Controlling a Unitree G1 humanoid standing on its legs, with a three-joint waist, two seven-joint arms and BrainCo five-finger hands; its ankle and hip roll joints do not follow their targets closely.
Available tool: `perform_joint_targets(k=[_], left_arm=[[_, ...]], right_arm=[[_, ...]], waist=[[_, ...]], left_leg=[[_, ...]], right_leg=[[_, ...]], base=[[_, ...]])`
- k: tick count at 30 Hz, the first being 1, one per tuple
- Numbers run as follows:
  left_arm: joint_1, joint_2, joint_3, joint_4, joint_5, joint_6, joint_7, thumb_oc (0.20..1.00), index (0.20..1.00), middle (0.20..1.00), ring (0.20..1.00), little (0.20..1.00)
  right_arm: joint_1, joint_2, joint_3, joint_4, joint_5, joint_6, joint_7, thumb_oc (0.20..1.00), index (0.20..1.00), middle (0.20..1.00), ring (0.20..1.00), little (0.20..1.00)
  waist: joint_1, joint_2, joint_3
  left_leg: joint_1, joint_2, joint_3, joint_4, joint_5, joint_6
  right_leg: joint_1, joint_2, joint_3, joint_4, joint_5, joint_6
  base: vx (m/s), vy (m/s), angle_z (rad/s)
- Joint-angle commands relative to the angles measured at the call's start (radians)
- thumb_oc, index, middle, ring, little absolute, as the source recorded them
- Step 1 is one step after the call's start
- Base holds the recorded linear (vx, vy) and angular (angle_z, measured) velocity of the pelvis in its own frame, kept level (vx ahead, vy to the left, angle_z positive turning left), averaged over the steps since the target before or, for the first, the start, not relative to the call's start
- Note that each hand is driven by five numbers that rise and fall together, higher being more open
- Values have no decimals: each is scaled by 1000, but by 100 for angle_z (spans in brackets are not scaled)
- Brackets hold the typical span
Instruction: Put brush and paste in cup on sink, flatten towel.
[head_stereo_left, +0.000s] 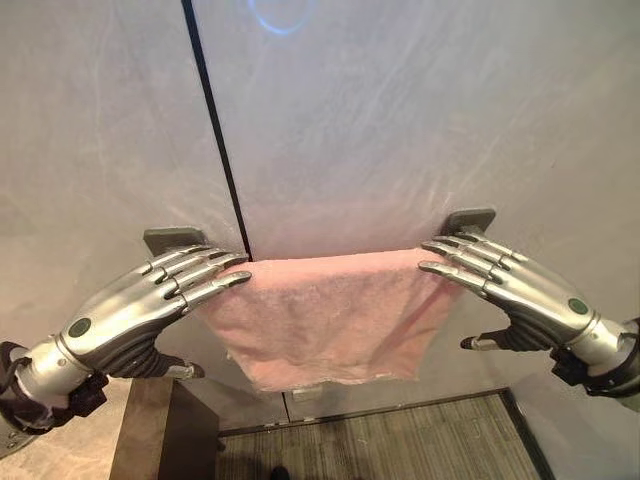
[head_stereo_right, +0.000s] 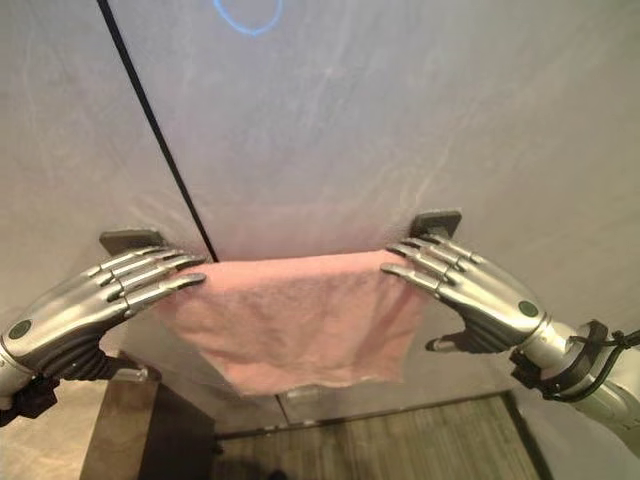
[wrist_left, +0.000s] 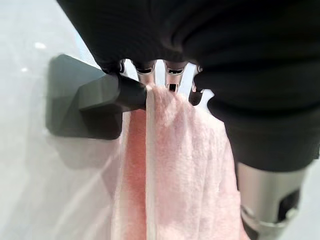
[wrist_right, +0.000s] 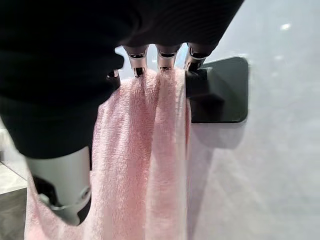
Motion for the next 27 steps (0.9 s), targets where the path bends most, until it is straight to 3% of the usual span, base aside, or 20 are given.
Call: perform_joint_targets(k=[1,6,12,13,21,27], left_arm=[[54,-30,61,155,-39,95,-29,1000,1000,1000,1000,1000],[32,-34,24,174,-10,94,-45,1000,1000,1000,1000,1000],[-48,-111,-48,162,-75,87,-6,1000,1000,1000,1000,1000],[-101,-168,-83,126,-151,80,32,1000,1000,1000,1000,1000],[-218,-263,-137,40,-227,81,91,1000,1000,1000,1000,1000],[-253,-321,-115,17,-179,89,162,1000,1000,1000,1000,1000]], right_arm=[[31,49,50,252,-76,116,85,1000,1000,1000,1000,1000],[1,78,80,246,-44,111,106,1000,1000,1000,1000,1000],[-42,220,100,231,166,92,83,1000,1000,1000,1000,1000],[-62,296,107,210,259,81,60,1000,1000,1000,1000,1000],[-100,393,104,110,342,72,25,1000,1000,1000,1000,1000],[-118,443,59,-5,359,67,-19,1000,1000,1000,1000,1000]], waist=[[32,-26,29],[34,-25,30],[32,-25,32],[27,-28,30],[22,-32,28],[19,-36,22]], left_leg=[[56,33,-22,10,-36,-46],[59,32,-22,10,-38,-45],[59,33,-20,10,-36,-44],[59,34,-20,10,-36,-44],[58,36,-18,10,-37,-44],[52,38,-15,10,-27,-45]], right_leg=[[-50,-73,-36,7,113,82],[-48,-73,-36,7,111,82],[-47,-75,-35,6,111,81],[-47,-75,-34,6,110,79],[-48,-74,-34,6,112,76],[-56,-73,-30,7,124,71]], base=[[4,2,3],[-7,0,0],[6,2,0],[0,0,0],[0,0,0],[-20,-8,0]])
